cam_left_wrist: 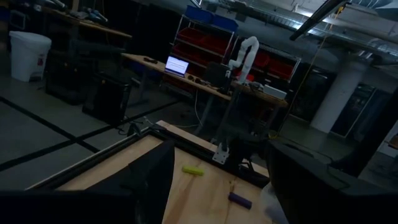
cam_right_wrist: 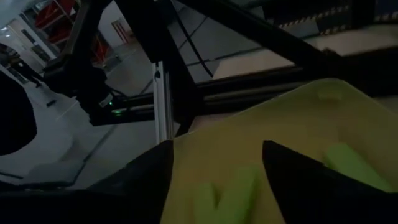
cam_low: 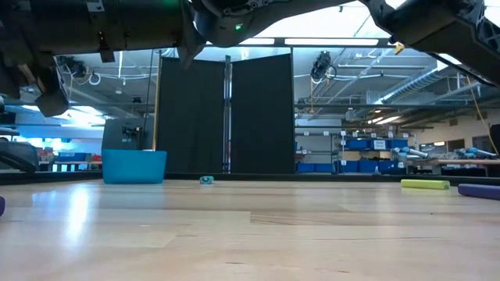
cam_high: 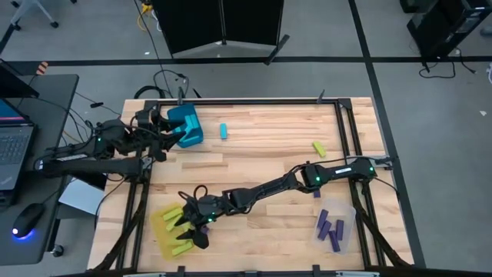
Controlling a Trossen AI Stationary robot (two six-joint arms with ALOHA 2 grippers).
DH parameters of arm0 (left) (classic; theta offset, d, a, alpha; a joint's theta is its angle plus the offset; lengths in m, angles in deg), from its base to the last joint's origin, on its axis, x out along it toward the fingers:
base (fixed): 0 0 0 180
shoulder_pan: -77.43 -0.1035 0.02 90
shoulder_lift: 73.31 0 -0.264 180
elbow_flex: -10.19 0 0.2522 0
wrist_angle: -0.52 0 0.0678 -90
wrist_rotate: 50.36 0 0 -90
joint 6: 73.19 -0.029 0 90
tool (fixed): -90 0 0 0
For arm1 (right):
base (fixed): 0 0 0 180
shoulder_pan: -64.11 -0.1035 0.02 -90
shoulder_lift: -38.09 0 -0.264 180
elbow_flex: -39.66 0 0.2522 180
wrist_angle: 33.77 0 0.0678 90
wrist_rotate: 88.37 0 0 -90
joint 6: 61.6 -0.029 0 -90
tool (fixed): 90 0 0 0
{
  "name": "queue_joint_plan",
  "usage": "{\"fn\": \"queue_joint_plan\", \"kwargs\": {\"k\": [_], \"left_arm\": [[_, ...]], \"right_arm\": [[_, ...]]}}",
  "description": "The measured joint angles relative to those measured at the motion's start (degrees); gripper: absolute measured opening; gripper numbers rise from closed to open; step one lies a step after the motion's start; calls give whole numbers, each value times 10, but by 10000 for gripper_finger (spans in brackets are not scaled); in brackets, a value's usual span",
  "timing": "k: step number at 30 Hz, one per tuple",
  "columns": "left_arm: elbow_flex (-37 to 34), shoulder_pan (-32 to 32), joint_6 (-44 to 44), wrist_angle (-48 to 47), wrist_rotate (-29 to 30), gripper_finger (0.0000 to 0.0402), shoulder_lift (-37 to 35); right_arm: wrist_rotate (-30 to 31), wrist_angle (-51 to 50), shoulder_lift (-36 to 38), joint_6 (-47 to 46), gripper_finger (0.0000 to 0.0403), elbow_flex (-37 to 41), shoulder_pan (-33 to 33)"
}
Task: Sort blocks
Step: Put the purple block into the transparent bin
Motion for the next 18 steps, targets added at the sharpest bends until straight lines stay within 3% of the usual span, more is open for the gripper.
{"fn": "queue_joint_plan", "kwargs": {"k": [3,7,12,15,18], "left_arm": [[0,0,0,0,0,257,0],[0,0,0,0,0,257,0],[0,0,-3,-1,-5,257,0],[0,0,-3,-1,-17,257,0],[0,0,-5,0,-20,257,0]], "right_arm": [[0,20,1,14,272,0,3],[29,31,9,57,268,1,6],[127,51,22,134,231,5,2],[135,60,43,142,205,38,5],[144,127,78,136,183,118,13]]}}
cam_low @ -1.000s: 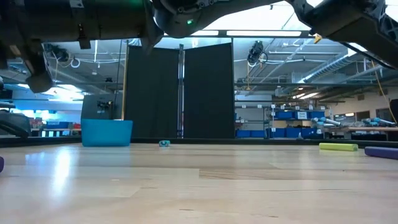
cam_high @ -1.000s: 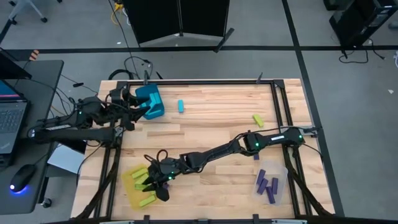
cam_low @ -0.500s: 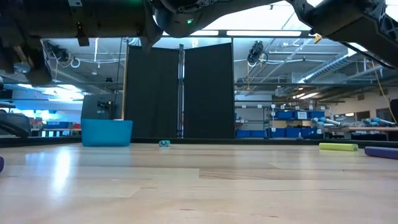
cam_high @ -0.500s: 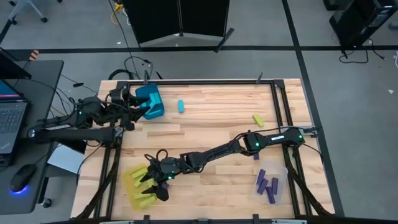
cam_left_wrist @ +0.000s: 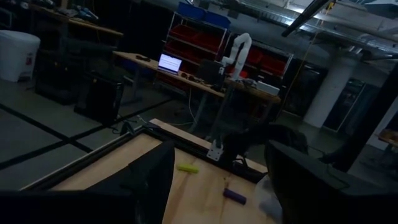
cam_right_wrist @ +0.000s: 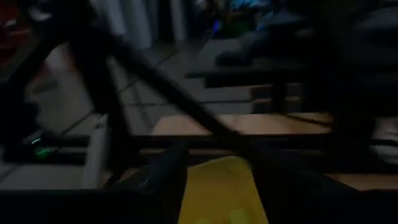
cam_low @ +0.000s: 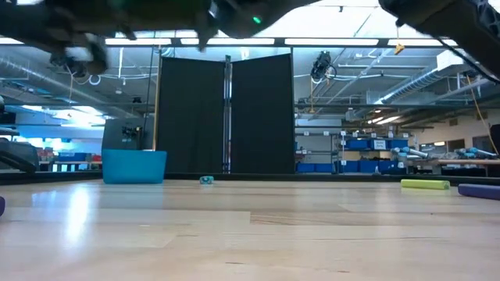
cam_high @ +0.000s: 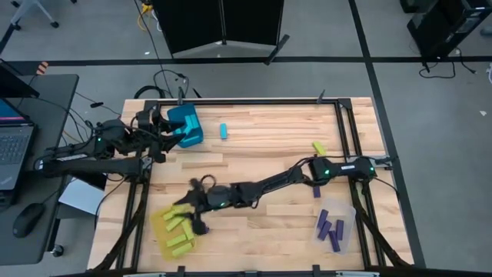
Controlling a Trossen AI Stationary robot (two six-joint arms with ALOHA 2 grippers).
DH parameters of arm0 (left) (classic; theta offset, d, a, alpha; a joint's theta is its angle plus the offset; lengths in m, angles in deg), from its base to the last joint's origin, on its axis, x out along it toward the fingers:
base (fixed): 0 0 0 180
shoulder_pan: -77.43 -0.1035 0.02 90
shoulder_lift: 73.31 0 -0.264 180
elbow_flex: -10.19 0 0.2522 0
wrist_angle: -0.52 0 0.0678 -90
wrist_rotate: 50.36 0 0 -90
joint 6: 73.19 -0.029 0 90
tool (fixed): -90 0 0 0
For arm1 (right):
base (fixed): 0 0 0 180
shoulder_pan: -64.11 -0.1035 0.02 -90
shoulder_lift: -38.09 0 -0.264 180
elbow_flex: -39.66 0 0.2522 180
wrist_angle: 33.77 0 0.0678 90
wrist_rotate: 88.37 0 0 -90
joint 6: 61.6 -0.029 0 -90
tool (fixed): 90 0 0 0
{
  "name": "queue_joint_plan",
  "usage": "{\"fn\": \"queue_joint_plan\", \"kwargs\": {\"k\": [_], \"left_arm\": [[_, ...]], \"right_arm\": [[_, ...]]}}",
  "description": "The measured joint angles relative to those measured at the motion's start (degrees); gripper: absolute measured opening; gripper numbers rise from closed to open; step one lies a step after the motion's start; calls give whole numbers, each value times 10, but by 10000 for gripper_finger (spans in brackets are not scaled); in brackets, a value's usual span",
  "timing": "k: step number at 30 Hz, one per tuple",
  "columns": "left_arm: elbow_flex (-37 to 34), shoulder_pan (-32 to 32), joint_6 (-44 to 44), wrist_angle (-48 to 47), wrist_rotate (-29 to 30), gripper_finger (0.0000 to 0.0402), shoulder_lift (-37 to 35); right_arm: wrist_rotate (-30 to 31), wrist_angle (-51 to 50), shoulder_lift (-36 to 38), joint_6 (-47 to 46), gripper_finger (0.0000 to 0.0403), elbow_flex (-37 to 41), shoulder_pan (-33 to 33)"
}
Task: Sort blocks
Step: Put the purple block into the transparent bin
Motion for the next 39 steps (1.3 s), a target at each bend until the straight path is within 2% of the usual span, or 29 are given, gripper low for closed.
{"fn": "queue_joint_plan", "kwargs": {"k": [5,10,13,17,24,29,33,39], "left_arm": [[0,0,-12,0,-2,257,0],[0,0,-14,2,-1,257,1],[0,0,-15,5,3,257,13],[-1,0,-15,21,7,257,50],[-1,0,-15,67,7,257,165],[-1,0,-22,136,0,257,256],[1,0,-26,198,-22,257,336],[40,0,-29,256,-63,257,464]], "right_arm": [[71,177,116,-5,159,236,16],[169,312,251,-4,154,487,23],[231,356,331,-3,154,607,22],[306,359,434,-3,153,732,18],[432,362,612,10,153,901,-6],[527,362,727,23,153,993,-39],[595,362,806,47,153,1046,-69],[655,362,887,92,153,1084,-99]]}}
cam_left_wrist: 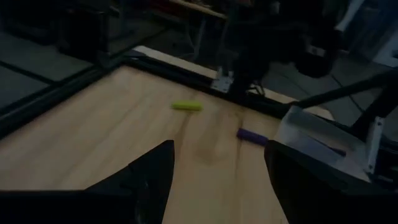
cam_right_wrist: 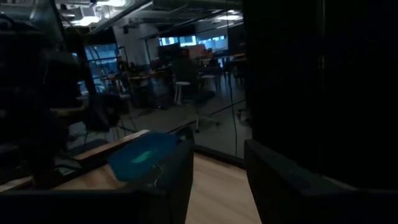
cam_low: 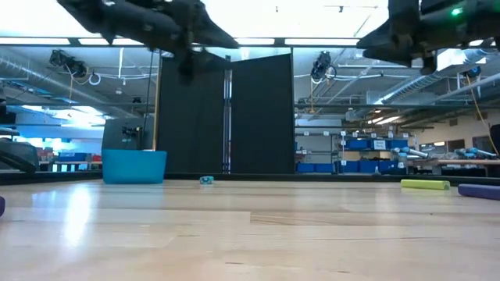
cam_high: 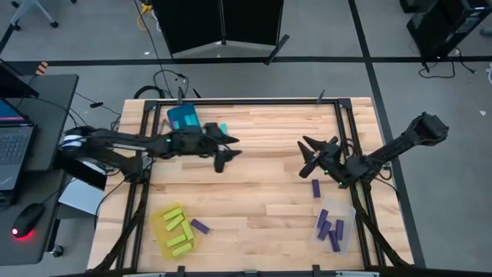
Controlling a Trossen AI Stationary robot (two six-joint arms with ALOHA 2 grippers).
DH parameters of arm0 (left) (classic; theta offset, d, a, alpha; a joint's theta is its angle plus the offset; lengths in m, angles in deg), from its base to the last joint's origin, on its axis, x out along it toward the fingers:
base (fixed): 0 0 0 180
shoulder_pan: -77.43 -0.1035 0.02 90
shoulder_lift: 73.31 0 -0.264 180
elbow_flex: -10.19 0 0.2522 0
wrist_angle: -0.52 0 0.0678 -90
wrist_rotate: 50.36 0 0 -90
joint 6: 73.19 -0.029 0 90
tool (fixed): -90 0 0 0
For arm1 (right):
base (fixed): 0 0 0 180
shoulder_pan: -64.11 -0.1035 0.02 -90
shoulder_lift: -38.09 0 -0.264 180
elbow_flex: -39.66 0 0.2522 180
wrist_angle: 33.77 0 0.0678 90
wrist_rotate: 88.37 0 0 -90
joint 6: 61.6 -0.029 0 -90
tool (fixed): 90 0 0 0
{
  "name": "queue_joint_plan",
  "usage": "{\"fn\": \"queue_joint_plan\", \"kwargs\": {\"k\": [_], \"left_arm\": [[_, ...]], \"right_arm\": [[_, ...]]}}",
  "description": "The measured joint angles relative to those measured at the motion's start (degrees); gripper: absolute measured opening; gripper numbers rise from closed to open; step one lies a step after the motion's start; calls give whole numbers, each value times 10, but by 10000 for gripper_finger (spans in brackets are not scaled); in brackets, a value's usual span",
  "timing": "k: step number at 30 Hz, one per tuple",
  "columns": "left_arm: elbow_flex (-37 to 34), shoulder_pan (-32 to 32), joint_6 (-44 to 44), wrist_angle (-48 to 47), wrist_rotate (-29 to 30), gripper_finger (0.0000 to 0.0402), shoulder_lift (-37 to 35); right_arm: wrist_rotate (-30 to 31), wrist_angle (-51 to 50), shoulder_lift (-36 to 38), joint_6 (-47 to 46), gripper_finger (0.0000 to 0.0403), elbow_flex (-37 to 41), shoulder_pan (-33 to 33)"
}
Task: Sort blocks
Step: Put the purple block into the transparent bin
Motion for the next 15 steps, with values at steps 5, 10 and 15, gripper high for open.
{"fn": "queue_joint_plan", "kwargs": {"k": [5,10,15], "left_arm": [[74,0,-15,15,-53,257,119],[175,1,-37,10,-88,257,238],[298,3,-81,-45,-139,257,342]], "right_arm": [[34,0,41,61,153,4,-20],[62,1,85,117,153,4,-42],[77,27,137,185,153,4,-75]]}}
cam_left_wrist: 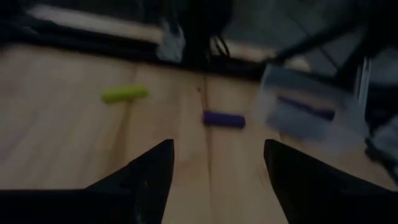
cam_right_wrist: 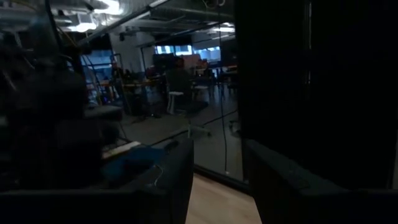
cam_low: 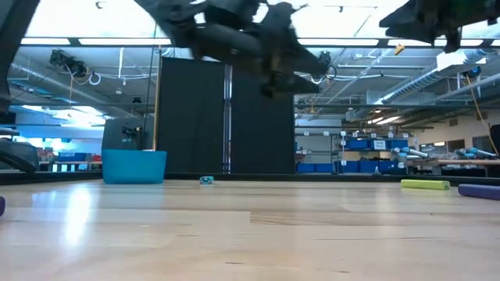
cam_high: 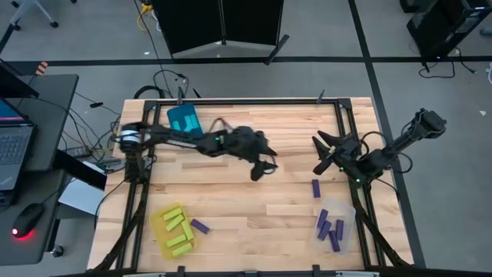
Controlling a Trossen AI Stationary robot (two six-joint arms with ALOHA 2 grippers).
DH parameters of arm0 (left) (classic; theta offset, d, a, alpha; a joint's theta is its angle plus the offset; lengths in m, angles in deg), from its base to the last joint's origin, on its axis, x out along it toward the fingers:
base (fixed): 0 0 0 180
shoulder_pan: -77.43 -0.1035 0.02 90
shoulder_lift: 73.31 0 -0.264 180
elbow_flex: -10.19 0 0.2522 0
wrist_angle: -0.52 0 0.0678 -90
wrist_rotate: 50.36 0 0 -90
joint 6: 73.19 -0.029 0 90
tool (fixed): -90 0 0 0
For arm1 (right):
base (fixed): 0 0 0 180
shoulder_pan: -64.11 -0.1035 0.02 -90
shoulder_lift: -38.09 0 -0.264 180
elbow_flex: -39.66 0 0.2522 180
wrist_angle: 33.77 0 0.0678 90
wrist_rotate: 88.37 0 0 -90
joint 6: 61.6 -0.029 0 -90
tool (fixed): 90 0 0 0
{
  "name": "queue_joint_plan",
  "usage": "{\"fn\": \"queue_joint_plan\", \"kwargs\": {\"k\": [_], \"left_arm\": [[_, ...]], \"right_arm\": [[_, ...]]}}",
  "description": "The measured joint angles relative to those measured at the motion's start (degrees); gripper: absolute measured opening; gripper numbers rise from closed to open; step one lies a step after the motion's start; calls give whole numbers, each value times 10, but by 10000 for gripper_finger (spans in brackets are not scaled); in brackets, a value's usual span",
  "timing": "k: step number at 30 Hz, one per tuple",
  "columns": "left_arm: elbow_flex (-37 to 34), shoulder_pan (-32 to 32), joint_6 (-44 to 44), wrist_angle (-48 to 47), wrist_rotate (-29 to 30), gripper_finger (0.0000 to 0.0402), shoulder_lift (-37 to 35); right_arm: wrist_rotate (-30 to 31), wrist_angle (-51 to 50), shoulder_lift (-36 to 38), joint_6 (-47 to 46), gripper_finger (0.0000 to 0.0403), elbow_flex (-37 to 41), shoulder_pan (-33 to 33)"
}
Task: Sort blocks
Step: Put the purple block into the transparent bin
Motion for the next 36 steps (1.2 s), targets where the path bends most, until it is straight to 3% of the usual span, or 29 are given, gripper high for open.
{"fn": "queue_joint_plan", "kwargs": {"k": [7,15,21,28,36], "left_arm": [[215,8,-110,-191,-34,257,141],[366,19,-180,-248,-35,257,243],[415,27,-205,-247,-21,257,282],[424,37,-220,-257,-18,257,293],[423,70,-323,-423,39,256,240]], "right_arm": [[19,7,56,61,153,0,-37],[29,7,77,87,153,0,-68],[41,7,77,95,154,0,-80],[49,7,78,99,154,0,-86],[49,7,77,99,154,0,-86]]}}
